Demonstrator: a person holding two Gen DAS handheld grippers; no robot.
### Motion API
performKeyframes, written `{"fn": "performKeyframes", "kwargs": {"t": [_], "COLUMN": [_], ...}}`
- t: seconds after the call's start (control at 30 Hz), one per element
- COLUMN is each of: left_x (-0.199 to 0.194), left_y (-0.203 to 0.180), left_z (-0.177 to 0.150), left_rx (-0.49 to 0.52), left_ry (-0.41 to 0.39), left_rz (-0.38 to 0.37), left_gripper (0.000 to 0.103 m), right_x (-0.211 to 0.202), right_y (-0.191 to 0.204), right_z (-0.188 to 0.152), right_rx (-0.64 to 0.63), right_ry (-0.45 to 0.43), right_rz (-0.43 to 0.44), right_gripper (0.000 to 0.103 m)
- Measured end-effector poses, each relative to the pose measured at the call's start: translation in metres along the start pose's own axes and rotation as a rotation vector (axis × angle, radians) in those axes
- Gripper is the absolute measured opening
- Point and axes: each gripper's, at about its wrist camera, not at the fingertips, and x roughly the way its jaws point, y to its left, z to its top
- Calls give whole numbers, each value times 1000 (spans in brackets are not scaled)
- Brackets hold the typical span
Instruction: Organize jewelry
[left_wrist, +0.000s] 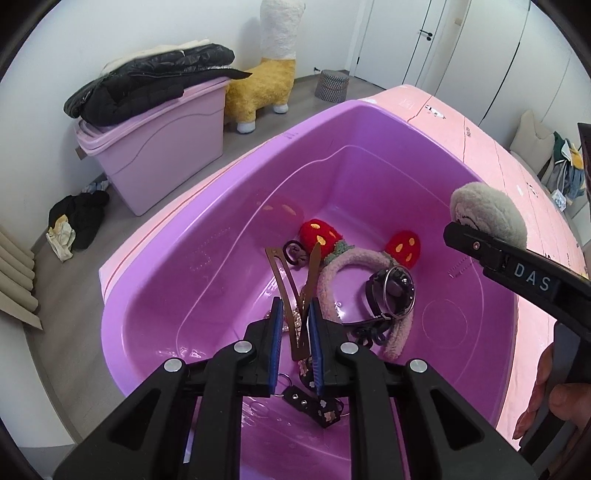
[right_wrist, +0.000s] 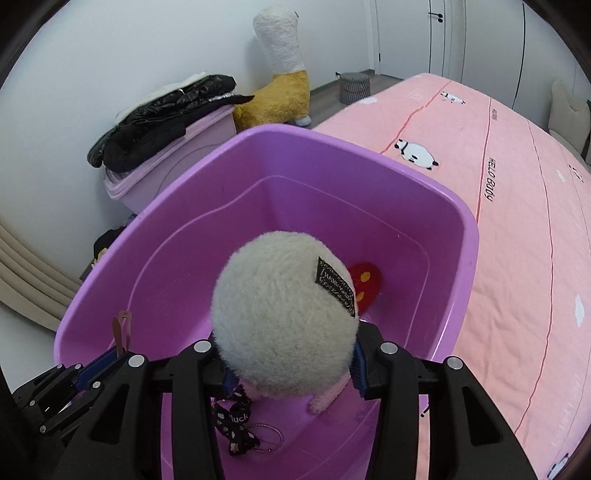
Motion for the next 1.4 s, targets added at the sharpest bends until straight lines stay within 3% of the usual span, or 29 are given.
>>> {"fn": "performKeyframes", "kwargs": {"t": [0.03,0.1,0.17,0.23,0.53,0.83,1.4], "left_x": [1,1,-4,-11,-17,-30,-54], "left_y": [1,-1,-5,-5,-2,-5,1], "left_z": [1,1,1,0,-4,-8,-15], "left_rx": [-4,-4,17,15,-18,-27,-48], "left_ry": [3,2,-25,-63,-58,-72,-100], "left_rz": [2,9,36,53,65,83,134], "left_gripper": [17,33,72,83,84,94,96], "right_x": [2,3,0,-4,-19,-28,-57], "right_y": [0,-1,-3,-4,-11,-7,-8], "right_z": [0,2,2,2,-1,-16,-54], "right_rx": [4,16,20,26,37,24,5], "right_ry": [12,23,5,-10,-47,-59,-110], "right_rz": [0,-13,-36,-53,-30,-26,-48], "right_gripper": [49,57,61,63,63,63,63]}}
